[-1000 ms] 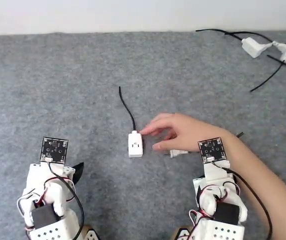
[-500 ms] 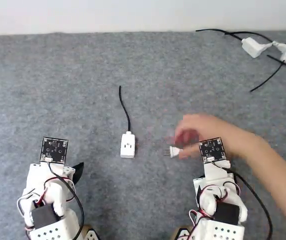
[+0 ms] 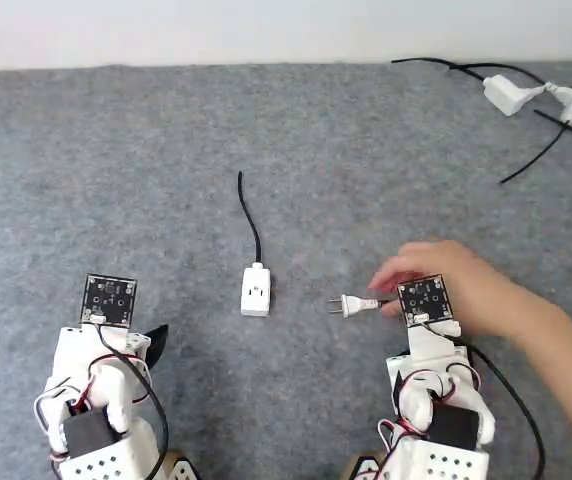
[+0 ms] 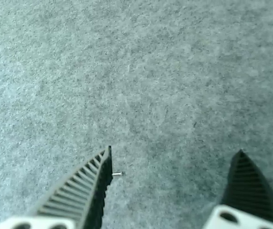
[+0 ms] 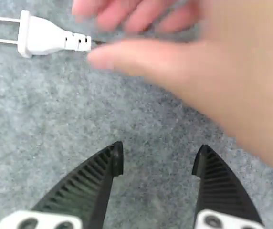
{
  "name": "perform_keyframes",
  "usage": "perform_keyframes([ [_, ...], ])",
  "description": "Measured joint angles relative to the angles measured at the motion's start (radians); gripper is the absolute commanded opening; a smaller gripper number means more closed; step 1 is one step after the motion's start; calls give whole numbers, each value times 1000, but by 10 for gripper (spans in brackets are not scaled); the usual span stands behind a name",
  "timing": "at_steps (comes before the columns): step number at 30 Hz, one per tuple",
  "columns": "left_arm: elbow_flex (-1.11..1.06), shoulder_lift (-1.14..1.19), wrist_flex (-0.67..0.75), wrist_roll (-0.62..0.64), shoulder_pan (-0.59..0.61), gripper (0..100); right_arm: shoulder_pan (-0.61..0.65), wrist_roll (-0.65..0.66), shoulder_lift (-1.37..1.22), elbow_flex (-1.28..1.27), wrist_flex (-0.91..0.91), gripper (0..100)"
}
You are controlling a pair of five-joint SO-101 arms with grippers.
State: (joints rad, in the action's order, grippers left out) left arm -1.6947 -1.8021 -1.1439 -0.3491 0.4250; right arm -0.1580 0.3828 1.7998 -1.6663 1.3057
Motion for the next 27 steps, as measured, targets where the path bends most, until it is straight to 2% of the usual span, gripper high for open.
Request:
perform_keyframes([
  [20,3,0,-18,-8,3,372,0,0,0,0,0,243],
  [27,118,0,-78,-37,3,372,0,0,0,0,0,243],
])
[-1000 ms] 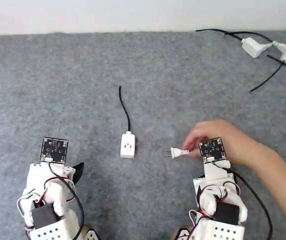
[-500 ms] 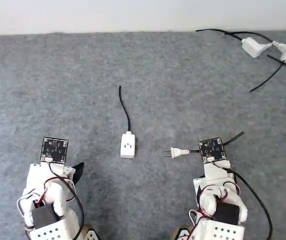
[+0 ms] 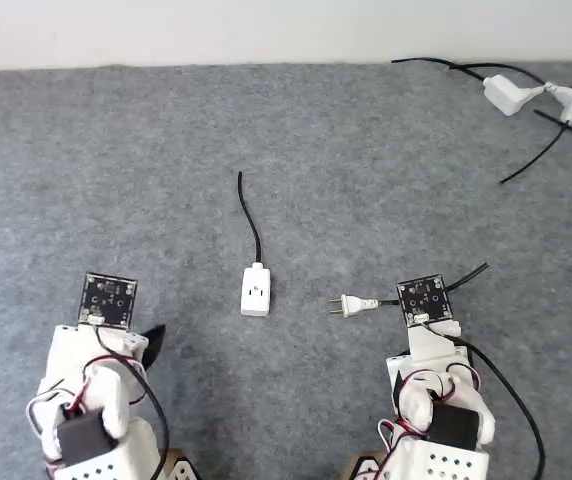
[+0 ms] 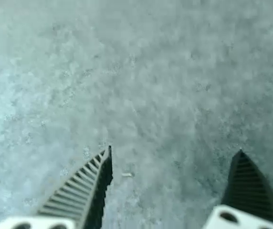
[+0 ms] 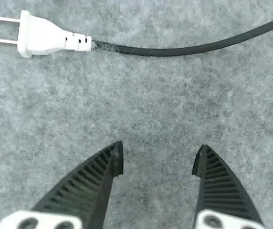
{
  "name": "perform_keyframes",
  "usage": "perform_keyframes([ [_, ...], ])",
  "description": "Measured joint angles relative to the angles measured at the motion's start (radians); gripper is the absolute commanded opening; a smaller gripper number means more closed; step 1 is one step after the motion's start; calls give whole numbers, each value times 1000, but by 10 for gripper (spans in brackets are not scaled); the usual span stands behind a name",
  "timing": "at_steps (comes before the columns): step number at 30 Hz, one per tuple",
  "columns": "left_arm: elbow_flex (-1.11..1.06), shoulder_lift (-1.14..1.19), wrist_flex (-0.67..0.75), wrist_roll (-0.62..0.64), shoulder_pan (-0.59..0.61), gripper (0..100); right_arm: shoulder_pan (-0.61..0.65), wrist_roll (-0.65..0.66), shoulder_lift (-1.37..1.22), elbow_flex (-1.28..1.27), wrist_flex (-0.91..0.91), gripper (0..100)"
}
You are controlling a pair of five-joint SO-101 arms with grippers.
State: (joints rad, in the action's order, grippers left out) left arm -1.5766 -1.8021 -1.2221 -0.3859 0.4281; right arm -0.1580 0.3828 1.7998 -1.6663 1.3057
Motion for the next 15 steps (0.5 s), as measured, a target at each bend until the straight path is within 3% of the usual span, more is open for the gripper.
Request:
perform_keyframes([
  [6,120,0,0,0,-15,372,0,0,0,0,0,244],
  [15,183,0,-25,0,-258,372,0,0,0,0,-68,243],
])
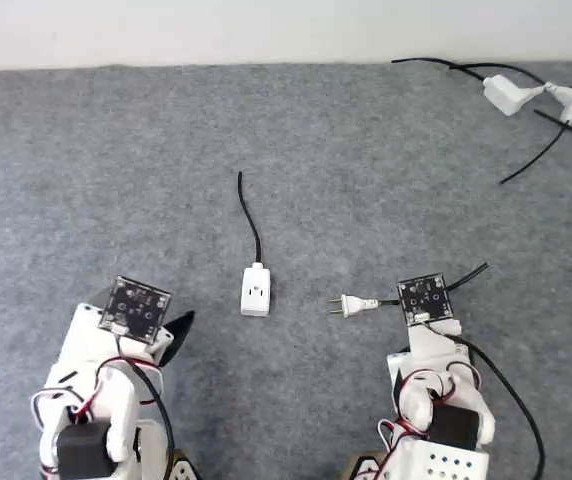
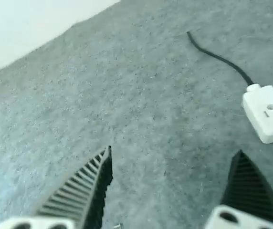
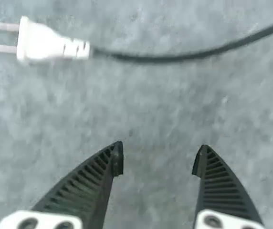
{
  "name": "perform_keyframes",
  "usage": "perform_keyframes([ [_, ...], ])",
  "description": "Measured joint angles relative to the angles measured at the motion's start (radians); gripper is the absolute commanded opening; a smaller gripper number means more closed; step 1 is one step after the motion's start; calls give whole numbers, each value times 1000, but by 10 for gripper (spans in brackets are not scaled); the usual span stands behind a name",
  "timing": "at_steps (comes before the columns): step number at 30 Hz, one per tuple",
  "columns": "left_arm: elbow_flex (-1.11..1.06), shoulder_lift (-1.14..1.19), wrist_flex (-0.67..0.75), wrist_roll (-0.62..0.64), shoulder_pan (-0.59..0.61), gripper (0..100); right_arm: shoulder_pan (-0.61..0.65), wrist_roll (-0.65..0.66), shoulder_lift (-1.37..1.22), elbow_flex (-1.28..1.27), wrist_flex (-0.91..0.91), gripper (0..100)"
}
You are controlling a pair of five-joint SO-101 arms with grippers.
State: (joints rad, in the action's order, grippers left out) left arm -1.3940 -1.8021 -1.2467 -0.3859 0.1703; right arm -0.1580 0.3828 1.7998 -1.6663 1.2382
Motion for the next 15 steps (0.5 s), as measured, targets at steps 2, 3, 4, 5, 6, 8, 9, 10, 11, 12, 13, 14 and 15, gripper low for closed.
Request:
perform_keyframes([
  [2,2,0,0,0,-11,372,-3,0,0,23,-38,243],
  [3,11,0,-2,0,-12,372,-8,-2,2,61,-44,243],
  [4,18,0,-2,0,-17,372,-5,0,2,109,-46,244],
  [5,21,0,-2,0,-18,372,-5,0,2,158,-46,243],
  [6,21,0,-2,0,-20,372,-6,-2,2,218,-46,244],
  [8,21,0,-2,0,-20,372,40,0,2,334,-35,243],
  [9,21,0,-2,0,-20,372,74,0,2,394,-17,243],
  [10,21,0,-2,0,-18,372,118,0,11,446,12,243],
  [11,21,0,-2,0,-18,372,166,12,12,493,44,244],
  [12,21,0,-2,3,-18,372,219,41,15,526,78,243],
  [13,21,0,-2,3,-18,372,276,75,14,546,110,243],
  [14,21,0,-2,3,-18,372,321,110,6,554,137,243],
  [15,21,0,-2,3,-18,372,351,143,-5,562,157,243],
])
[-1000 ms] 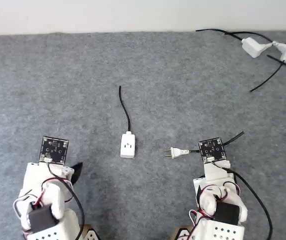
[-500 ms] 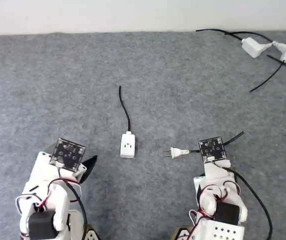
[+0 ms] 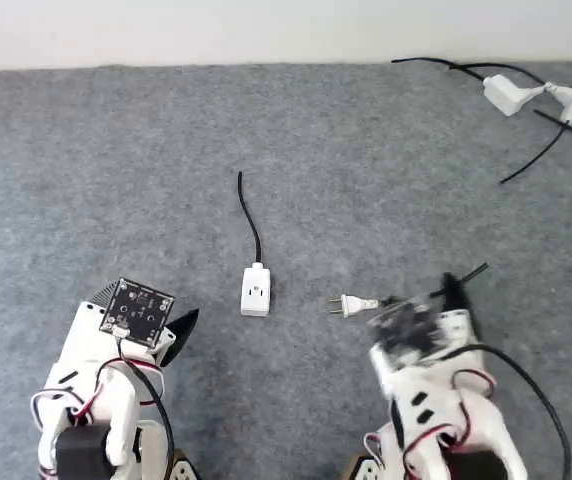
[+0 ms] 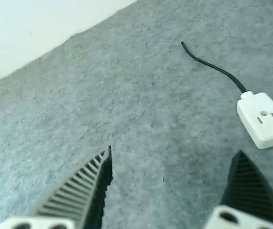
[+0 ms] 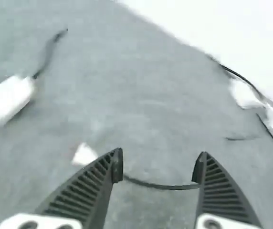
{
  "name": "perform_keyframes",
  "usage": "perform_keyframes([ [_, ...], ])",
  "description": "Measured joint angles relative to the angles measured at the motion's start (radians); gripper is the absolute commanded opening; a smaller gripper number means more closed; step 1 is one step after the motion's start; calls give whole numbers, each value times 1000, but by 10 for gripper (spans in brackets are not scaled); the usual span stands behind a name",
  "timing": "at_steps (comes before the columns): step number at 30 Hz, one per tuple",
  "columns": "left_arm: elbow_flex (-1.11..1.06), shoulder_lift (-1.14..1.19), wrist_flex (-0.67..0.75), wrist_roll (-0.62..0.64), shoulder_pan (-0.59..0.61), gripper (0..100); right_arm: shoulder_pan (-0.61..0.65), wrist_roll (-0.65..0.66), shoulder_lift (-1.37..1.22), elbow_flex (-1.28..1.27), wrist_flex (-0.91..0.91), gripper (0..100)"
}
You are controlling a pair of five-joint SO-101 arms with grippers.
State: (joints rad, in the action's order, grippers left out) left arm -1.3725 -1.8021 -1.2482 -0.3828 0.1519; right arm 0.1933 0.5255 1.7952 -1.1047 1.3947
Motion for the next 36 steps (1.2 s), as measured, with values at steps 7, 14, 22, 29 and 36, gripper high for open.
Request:
perform_keyframes([
  [7,-25,0,0,2,0,372,143,198,-160,8,91,242],
  [14,-31,0,0,2,0,372,244,296,-350,8,68,242],
  [22,-31,0,0,2,0,372,252,399,-617,32,-95,242],
  [29,-31,0,0,2,2,372,258,362,-988,285,-83,244],
  [36,-31,0,0,2,2,372,258,362,-1422,483,-28,243],
])
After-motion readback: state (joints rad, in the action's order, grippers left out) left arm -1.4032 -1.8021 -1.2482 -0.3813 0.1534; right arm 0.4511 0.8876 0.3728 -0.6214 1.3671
